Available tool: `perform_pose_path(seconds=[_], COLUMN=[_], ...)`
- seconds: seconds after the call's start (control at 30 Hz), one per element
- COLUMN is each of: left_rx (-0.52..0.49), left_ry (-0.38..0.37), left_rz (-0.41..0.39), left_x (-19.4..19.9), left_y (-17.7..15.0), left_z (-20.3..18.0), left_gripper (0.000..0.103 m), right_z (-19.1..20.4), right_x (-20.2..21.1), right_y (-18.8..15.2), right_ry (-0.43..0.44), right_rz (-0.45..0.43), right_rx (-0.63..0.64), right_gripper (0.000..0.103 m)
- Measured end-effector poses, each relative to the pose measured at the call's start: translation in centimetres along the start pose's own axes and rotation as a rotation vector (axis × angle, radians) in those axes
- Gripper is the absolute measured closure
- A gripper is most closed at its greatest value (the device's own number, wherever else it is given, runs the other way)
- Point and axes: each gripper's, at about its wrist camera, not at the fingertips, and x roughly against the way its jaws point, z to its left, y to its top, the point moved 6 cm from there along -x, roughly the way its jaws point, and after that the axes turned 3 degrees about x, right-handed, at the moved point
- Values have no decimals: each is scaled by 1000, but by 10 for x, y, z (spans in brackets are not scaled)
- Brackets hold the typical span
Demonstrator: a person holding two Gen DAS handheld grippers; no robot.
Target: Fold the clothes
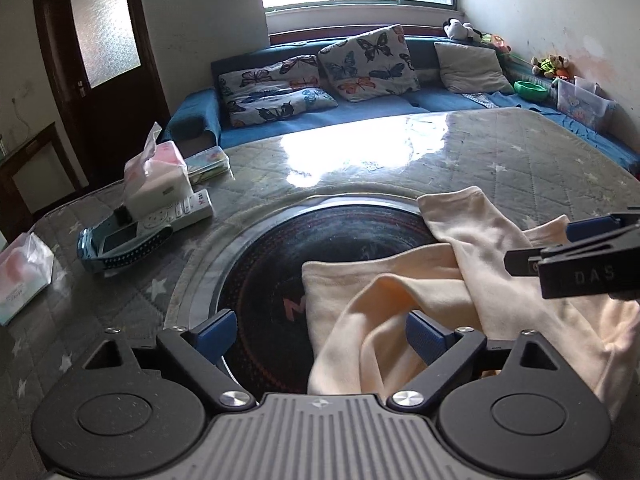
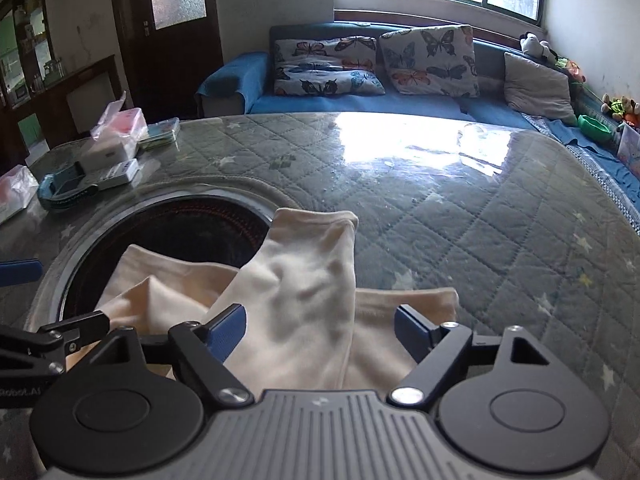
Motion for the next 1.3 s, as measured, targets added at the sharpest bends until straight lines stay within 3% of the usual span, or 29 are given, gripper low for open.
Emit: perform_pose_path(seconds=[0.23,0.4,0.5,0.67,0.9,1.0,1.1,1.17,1.3], left_rx=[-52,-41,-60,-77,-114,-111,-116,-106,-74], left_ry=[-38,-101,-136,-177,-187,-218,-252,-254,-257], left_rz=[7,22,14,-20,10,32,22,6,-28], left_x=[-17,-27,-29,-25,-38,-42,-40,-38,-32], left_y=[7,10,12,18,15,11,10,10,13], left_z=[-5,-9,-15,-21,-25,-27,-31,-31,-28], left_gripper=[12,22,24,24,29,46,69,91,100], right_z=[-10,-16,-17,-20,-28,-31,-34,-36,-43], right_x=[-30,-47,-53,-53,-44,-38,-30,-23,-6], right_y=[13,20,23,25,26,28,29,30,30], right_ry=[11,28,42,56,59,47,44,42,34], right_rz=[30,47,53,49,19,-1,-20,-33,-68], right_rx=[-16,-27,-24,-35,-60,-60,-67,-73,-86], right_gripper=[35,48,60,91,97,97,98,98,98])
